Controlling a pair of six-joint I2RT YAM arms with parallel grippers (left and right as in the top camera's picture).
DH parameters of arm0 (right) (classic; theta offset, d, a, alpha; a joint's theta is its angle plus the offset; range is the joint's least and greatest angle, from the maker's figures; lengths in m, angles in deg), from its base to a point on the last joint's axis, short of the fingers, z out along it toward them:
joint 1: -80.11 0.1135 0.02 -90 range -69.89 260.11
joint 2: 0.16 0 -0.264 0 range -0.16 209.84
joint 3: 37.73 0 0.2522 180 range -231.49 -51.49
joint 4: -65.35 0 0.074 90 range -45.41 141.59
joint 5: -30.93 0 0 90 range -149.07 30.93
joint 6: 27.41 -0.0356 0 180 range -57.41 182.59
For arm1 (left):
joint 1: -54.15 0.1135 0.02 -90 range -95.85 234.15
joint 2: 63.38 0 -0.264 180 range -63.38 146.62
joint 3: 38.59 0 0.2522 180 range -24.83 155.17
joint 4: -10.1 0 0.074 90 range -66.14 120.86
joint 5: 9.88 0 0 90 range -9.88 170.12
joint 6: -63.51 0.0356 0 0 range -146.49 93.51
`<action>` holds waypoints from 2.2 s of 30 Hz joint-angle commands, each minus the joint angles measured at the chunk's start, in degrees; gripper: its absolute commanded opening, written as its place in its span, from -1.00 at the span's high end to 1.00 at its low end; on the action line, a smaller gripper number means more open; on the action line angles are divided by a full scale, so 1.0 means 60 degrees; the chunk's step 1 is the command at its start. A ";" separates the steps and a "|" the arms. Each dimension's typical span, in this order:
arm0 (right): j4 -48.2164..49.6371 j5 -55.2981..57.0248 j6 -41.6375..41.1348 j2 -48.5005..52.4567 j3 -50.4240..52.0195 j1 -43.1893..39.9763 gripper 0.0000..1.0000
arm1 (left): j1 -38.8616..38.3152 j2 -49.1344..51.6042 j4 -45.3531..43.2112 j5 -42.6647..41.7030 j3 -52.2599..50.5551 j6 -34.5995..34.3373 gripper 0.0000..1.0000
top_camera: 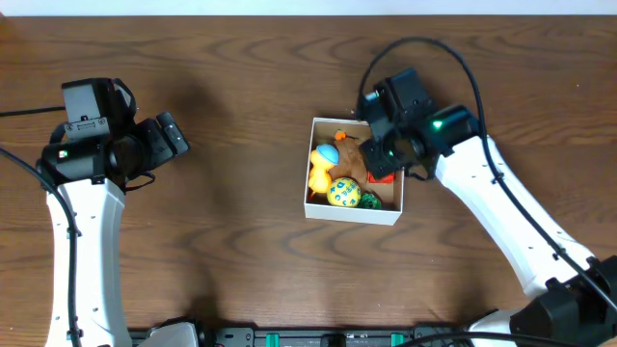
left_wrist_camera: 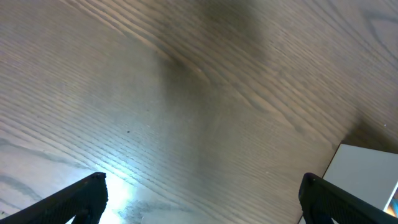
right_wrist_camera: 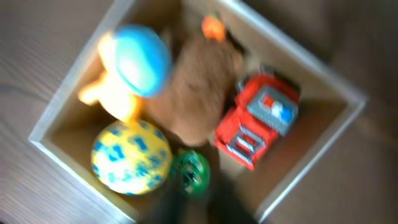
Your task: Pack container
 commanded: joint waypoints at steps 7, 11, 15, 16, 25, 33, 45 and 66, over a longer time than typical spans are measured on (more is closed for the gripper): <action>-0.0157 -0.0277 0.0463 0.0106 0.0018 0.1195 0.97 | 0.0033 0.0058 0.0018 0.0011 -0.0080 -0.0044 -0.96; -0.0106 -0.0280 0.0171 0.0204 0.0678 0.1282 0.97 | 0.0033 0.0058 0.0022 0.0011 -0.0080 -0.0044 -0.96; 0.0331 -0.0291 0.0142 0.0233 0.1617 0.1275 0.97 | 0.0033 0.0058 0.0022 0.0011 -0.0080 -0.0044 -0.96; 0.0495 -0.0313 0.0146 0.0233 0.1876 0.1275 0.97 | 0.0033 0.0058 0.0022 0.0011 -0.0080 -0.0044 -0.96; 0.1719 -0.0302 0.0146 0.0233 0.2776 0.1275 0.97 | 0.0033 0.0058 0.0029 0.0011 -0.0080 -0.0044 -0.96; 0.1661 0.1934 -0.0721 0.0062 0.1402 0.1064 0.98 | 0.0033 0.0058 0.0051 0.0011 -0.0080 -0.0044 -0.96; 0.0918 0.1920 -0.2437 -0.0204 0.0080 -0.1902 0.97 | 0.0033 0.0058 0.0055 0.0011 -0.0080 -0.0044 -0.96; 0.3985 -0.1264 -0.1566 0.2299 0.0991 -0.2583 0.98 | 0.0033 0.0058 0.0055 0.0011 -0.0080 -0.0044 -0.96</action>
